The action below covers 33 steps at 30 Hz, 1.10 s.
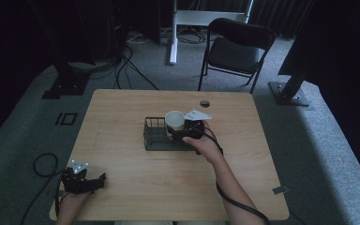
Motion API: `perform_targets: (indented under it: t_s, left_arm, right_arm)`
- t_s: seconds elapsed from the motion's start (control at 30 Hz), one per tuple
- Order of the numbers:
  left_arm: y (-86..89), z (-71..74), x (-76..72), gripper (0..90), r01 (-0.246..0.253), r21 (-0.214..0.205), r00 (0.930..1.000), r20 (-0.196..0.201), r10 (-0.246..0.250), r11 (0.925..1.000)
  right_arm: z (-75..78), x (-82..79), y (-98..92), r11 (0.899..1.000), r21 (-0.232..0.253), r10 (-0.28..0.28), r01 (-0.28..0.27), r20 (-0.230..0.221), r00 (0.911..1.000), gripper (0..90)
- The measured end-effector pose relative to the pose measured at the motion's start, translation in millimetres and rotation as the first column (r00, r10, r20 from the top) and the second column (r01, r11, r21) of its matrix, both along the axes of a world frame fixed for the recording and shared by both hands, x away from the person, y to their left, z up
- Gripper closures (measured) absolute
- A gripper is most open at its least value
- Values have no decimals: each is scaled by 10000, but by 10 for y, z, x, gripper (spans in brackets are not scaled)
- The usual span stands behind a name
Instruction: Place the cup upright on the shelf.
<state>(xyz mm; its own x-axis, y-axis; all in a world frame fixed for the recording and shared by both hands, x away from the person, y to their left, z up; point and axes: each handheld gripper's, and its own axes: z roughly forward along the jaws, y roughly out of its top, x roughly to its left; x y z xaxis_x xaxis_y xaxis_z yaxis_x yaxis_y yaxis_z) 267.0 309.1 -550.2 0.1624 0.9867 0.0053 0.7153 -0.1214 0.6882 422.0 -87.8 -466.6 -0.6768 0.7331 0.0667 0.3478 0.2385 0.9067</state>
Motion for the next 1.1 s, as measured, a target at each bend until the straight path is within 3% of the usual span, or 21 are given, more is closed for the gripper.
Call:
perform_targets:
  t_s: [0.77,1.1]
  left_arm:
    - [0,0,0,7,-1,0,10000,1,1,10000]
    - [0,0,0,7,-3,-3,10000,1,3,10000]
  right_arm:
    - [43,-187,-303,10000,-40,36,-35,226,9997,124]
    - [42,-271,-493,9997,55,-224,223,329,9992,125]
